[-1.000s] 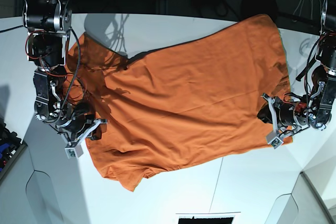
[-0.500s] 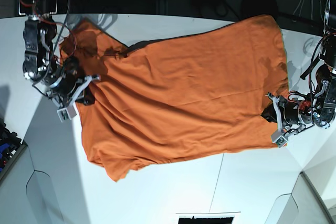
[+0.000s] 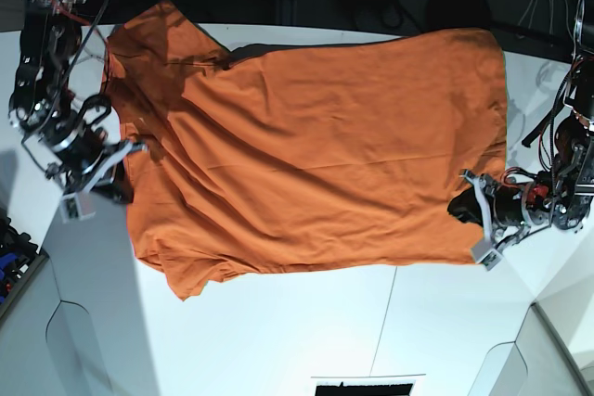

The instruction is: Layout the t-shirt on the table in an organized manner, then fold the t-shirt properly

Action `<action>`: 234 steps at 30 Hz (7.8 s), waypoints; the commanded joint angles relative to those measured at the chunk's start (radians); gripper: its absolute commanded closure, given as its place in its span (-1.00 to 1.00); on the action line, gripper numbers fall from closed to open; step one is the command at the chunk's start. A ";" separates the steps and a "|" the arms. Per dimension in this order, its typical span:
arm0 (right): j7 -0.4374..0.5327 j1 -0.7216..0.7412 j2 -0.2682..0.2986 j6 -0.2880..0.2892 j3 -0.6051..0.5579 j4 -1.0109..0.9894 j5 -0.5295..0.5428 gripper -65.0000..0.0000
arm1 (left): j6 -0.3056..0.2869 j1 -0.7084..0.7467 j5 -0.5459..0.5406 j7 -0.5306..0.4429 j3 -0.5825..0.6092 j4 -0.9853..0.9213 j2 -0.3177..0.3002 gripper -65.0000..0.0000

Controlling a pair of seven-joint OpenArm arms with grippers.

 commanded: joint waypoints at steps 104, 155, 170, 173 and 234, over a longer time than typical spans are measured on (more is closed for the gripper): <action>-0.311 0.054 -0.022 0.102 0.153 -0.247 0.414 1.00 | -0.009 0.110 -0.073 0.065 -0.051 0.122 0.029 0.64; -0.394 0.105 0.109 0.098 0.175 -0.198 0.409 0.09 | -0.009 0.079 -0.292 0.187 -0.232 0.024 -0.009 0.34; -0.420 -0.330 0.152 0.098 0.289 0.078 0.420 0.09 | -0.009 0.491 -0.332 0.253 -0.620 0.112 -0.040 0.34; -0.420 -0.380 0.151 0.097 0.335 0.085 0.426 0.09 | -0.009 0.553 -0.334 0.253 -0.667 0.162 -0.040 0.34; -0.348 -0.326 0.049 0.106 0.363 0.144 0.459 1.00 | -0.009 0.722 -0.132 0.099 -0.676 0.462 -0.018 1.00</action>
